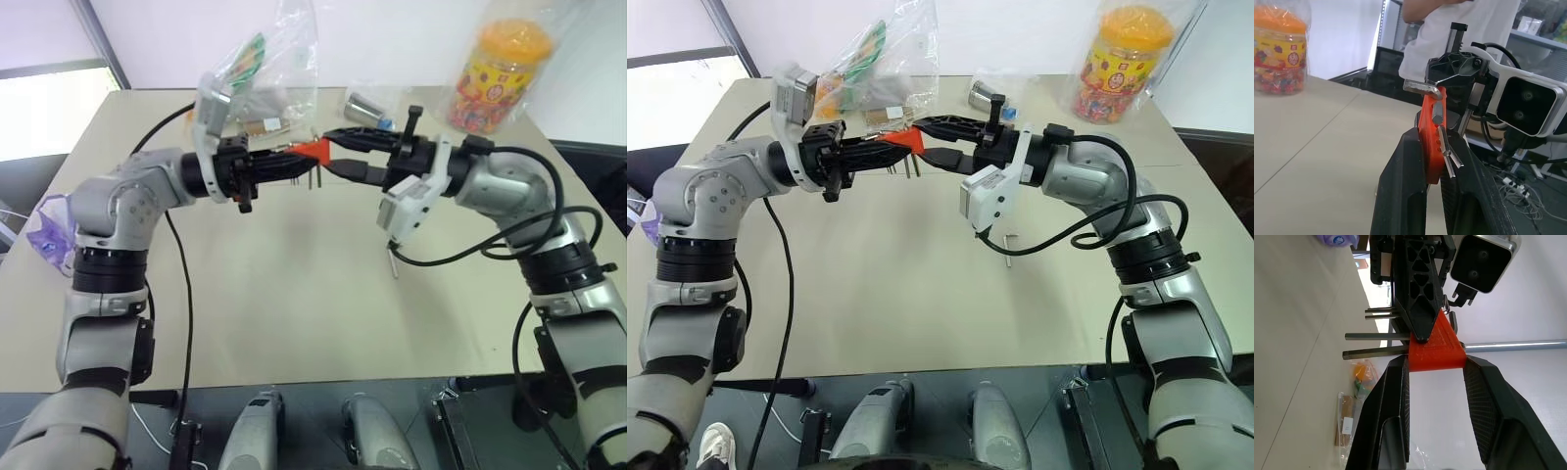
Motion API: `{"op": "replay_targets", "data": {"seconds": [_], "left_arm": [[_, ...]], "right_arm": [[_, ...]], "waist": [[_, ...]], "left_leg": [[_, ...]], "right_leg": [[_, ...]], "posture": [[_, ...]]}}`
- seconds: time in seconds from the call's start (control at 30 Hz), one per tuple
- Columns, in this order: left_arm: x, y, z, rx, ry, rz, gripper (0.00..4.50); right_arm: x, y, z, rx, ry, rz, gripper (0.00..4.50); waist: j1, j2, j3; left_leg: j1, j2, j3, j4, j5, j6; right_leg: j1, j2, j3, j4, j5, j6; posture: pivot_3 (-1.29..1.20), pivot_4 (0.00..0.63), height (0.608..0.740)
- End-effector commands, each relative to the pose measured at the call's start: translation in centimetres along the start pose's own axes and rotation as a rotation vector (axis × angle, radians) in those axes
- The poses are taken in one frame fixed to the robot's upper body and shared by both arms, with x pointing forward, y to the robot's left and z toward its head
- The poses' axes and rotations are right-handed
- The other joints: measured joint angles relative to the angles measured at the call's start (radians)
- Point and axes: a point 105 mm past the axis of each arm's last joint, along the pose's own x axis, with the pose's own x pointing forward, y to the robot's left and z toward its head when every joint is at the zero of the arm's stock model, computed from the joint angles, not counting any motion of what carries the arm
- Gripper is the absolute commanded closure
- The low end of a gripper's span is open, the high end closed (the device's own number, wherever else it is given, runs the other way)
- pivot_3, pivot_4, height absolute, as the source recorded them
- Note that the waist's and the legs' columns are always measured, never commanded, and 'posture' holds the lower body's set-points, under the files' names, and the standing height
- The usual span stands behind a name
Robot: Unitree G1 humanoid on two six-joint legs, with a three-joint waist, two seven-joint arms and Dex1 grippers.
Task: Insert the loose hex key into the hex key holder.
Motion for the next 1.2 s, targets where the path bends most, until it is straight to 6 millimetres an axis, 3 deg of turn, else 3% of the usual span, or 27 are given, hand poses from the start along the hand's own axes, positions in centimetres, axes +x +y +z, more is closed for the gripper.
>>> {"op": "replay_targets", "data": {"seconds": [0.03,0.13,0.3,0.37,0.57,0.67,0.73,0.8,0.9,1.07,1.2], "left_arm": [[0.1,-0.3,0.9,0.044,-0.016,-0.005,4.48],[0.2,-0.3,0.9,0.046,-0.013,-0.006,4.48],[0.3,-0.3,0.7,0.049,-0.009,-0.010,4.50],[0.3,-0.4,0.6,0.050,-0.007,-0.011,4.50],[0.1,-0.5,0.5,0.060,-0.006,0.001,4.50],[-0.3,-0.4,0.3,0.072,-0.006,0.034,4.50],[-0.6,-0.4,0.0,0.097,0.009,0.055,4.50],[-0.8,-0.4,-0.1,0.110,0.013,0.075,4.50],[-0.9,-0.5,-0.4,0.132,0.021,0.094,4.50],[-0.9,-0.1,-0.2,0.188,0.012,0.150,4.50],[-0.8,0.8,0.4,0.242,-0.032,0.241,4.50]], "right_arm": [[-0.2,-1.9,1.0,-0.055,-0.035,-0.053,3.47],[-0.1,-1.6,1.1,-0.047,-0.038,-0.043,3.47],[0.0,-1.4,1.2,-0.029,-0.043,-0.028,0.83],[-0.1,-1.3,1.1,-0.025,-0.037,-0.023,0.06],[-1.5,-0.2,-0.6,0.102,0.072,0.043,0.06],[-3.6,1.3,-3.4,0.456,0.291,0.031,0.06],[-5.2,3.3,-4.7,0.782,0.458,0.030,0.06],[-6.6,5.7,-4.4,1.034,0.595,0.075,0.06],[-7.0,7.4,-3.6,1.306,0.706,0.044,0.06],[-7.7,10.4,-2.2,1.556,0.873,0.062,0.06],[-9.2,13.5,-1.8,1.647,1.030,0.049,0.06]], "waist": [[0.000,0.000,0.000],[0.000,0.000,0.000],[0.000,0.000,0.000],[0.000,0.000,0.000],[0.002,0.000,0.000],[0.006,0.000,0.000],[0.009,0.000,0.000],[0.018,0.000,0.000],[0.021,0.000,0.000],[0.026,0.000,0.000],[0.032,0.000,0.000]], "left_leg": [[0.000,0.000,0.000,0.000,0.000,0.000],[0.000,0.000,0.000,0.000,0.000,0.000],[0.000,0.000,0.000,0.000,0.000,0.000],[0.000,0.000,0.000,0.000,0.000,0.000],[0.000,0.000,0.000,0.000,0.000,0.000],[0.000,0.000,-0.001,0.001,0.000,0.000],[0.000,0.000,-0.001,0.001,0.000,0.000],[0.000,0.000,-0.001,0.001,0.000,0.000],[0.000,0.001,-0.001,0.001,0.000,0.000],[0.000,0.001,-0.001,0.000,0.000,0.000],[-0.001,-0.001,-0.001,0.001,0.000,0.000]], "right_leg": [[0.000,0.000,0.000,0.000,0.000,0.000],[0.000,0.000,0.000,0.000,0.000,0.000],[0.000,0.000,0.000,0.000,0.000,0.000],[0.000,0.000,0.000,0.000,0.000,0.000],[0.000,0.000,0.000,0.000,0.000,0.000],[0.001,0.000,0.000,0.000,0.000,0.000],[0.000,0.000,0.000,0.001,0.000,0.000],[0.000,-0.001,0.000,0.001,0.000,0.000],[0.000,-0.002,0.000,0.001,0.000,0.000],[0.000,-0.003,0.000,0.000,0.000,-0.001],[0.000,-0.004,0.000,-0.001,0.000,-0.001]], "posture": [[0.00,0.150,0.740],[0.00,0.150,0.740],[0.00,0.150,0.740],[0.00,0.150,0.740],[0.00,0.150,0.740],[0.00,0.150,0.740],[0.00,0.150,0.740],[0.00,0.150,0.740],[0.00,0.150,0.740],[0.00,0.150,0.740],[0.00,0.150,0.740]]}}
